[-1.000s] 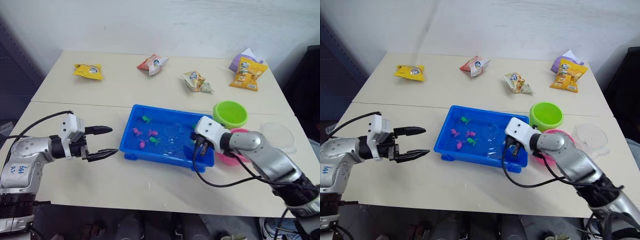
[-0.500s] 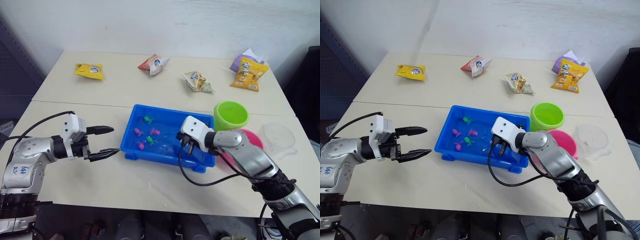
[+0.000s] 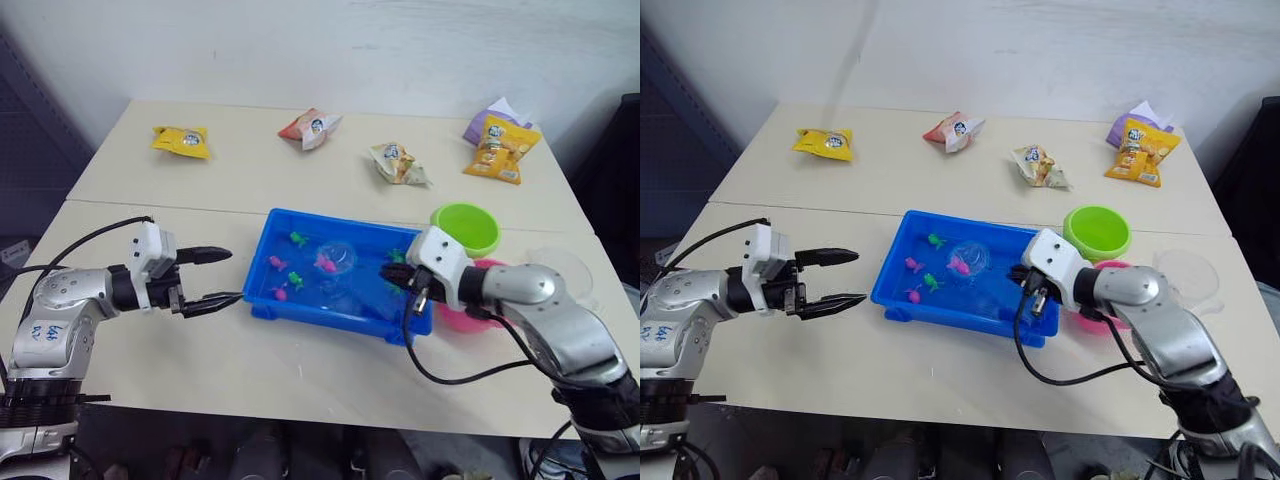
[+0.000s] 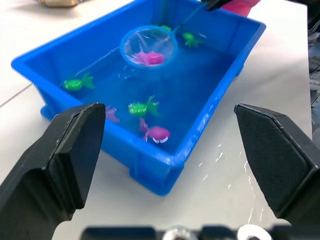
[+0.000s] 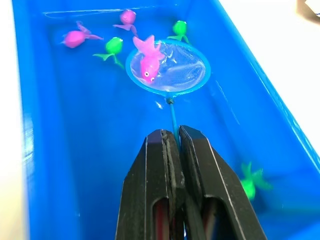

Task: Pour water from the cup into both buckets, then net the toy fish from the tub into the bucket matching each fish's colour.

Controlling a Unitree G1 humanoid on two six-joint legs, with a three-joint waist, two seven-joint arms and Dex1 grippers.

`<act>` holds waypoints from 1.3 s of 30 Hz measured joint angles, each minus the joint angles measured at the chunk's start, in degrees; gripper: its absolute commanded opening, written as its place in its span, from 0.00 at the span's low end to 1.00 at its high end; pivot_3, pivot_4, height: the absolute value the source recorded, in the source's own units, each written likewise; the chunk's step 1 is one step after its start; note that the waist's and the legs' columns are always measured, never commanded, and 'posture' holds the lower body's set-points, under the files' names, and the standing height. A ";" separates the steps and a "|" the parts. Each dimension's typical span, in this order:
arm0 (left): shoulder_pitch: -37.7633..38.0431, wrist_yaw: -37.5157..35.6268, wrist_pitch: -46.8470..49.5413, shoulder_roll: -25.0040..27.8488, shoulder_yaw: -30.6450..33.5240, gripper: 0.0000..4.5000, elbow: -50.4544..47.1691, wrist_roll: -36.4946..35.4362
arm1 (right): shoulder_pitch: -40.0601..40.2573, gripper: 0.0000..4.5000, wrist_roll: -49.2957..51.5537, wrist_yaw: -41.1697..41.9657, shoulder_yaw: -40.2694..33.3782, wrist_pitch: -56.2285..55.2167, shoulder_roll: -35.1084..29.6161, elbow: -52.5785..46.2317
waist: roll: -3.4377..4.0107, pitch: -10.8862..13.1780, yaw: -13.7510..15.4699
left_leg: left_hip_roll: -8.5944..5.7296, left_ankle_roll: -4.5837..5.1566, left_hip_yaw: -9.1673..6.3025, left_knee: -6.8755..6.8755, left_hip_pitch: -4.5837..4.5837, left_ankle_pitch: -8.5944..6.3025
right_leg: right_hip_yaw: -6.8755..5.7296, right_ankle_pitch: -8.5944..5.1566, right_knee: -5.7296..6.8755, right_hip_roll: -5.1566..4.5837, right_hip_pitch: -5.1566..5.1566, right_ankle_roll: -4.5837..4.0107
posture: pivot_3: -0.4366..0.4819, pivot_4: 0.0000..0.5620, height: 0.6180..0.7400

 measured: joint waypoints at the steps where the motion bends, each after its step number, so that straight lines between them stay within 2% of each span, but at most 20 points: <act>1: -0.64 -0.34 -0.05 -0.27 -0.37 0.99 0.07 -0.02 | 1.19 0.00 0.46 0.20 -1.38 0.02 -0.96 -0.85 | 0.00 0.00 0.02 | 0.00 0.00 0.00 0.00 0.00 0.00 | -0.01 0.00 -0.01 0.00 0.01 0.00 | 0.48 0.27 0.98; 12: -12.10 -4.58 -1.55 -8.50 -9.17 0.99 4.20 0.23 | 23.42 0.00 4.79 1.41 -25.13 -5.24 -2.71 -13.72 | 0.00 0.00 0.55 | 0.00 0.00 0.00 0.08 -0.01 0.01 | -0.04 0.02 0.01 0.11 0.06 0.03 | 0.48 0.27 0.98; 19: -18.90 -9.00 -4.16 -14.26 -13.86 0.99 10.90 1.39 | 37.03 0.00 6.67 0.18 -41.36 -5.71 2.91 -22.13 | 0.00 -0.01 1.54 | -0.02 -0.02 0.02 0.11 0.04 0.03 | 0.00 0.02 0.02 0.18 0.10 0.04 | 0.48 0.27 0.98; 24: -21.94 -11.69 -6.69 -17.34 -15.44 0.99 15.70 2.25 | 49.38 0.00 3.41 1.67 -52.34 -15.59 9.53 -22.04 | 0.00 -0.01 1.90 | -0.09 0.00 0.07 0.10 0.05 0.02 | 0.04 0.02 -0.02 0.18 0.14 0.08 | 0.48 0.27 0.98; 29: -23.67 -13.40 -8.34 -19.60 -16.51 0.99 18.50 3.06 | 55.51 0.00 -5.09 1.31 -55.40 -31.56 13.25 -16.10 | 0.00 -0.01 1.23 | -0.07 -0.01 0.23 0.08 0.22 0.03 | 0.23 0.04 0.05 0.21 0.15 0.11 | 0.48 0.27 0.98; 32: -23.70 -13.92 -8.45 -20.01 -16.86 0.99 18.84 3.25 | 57.25 0.00 -14.68 -1.36 -55.38 -46.30 13.11 -9.42 | 0.00 -0.01 1.15 | -0.06 -0.07 0.30 0.03 0.31 0.06 | 0.32 0.04 0.06 0.23 0.14 0.11 | 0.48 0.27 0.98; 37: -23.53 -13.90 -8.31 -20.22 -16.90 0.99 18.80 3.26 | 56.59 0.00 -32.42 -13.02 -55.35 -67.51 12.02 2.12 | 0.00 -0.01 1.24 | -0.05 -0.15 0.34 0.02 0.33 0.09 | 0.39 0.04 0.06 0.21 0.13 0.11 | 0.48 0.27 0.98; 39: -23.38 -13.77 -8.04 -20.40 -16.94 0.99 18.55 3.26 | 55.18 0.00 -42.86 -20.11 -55.36 -73.49 10.05 4.78 | 0.01 -0.01 1.11 | -0.05 -0.17 0.42 0.03 0.37 0.11 | 0.47 0.04 0.09 0.22 0.12 0.11 | 0.48 0.27 0.98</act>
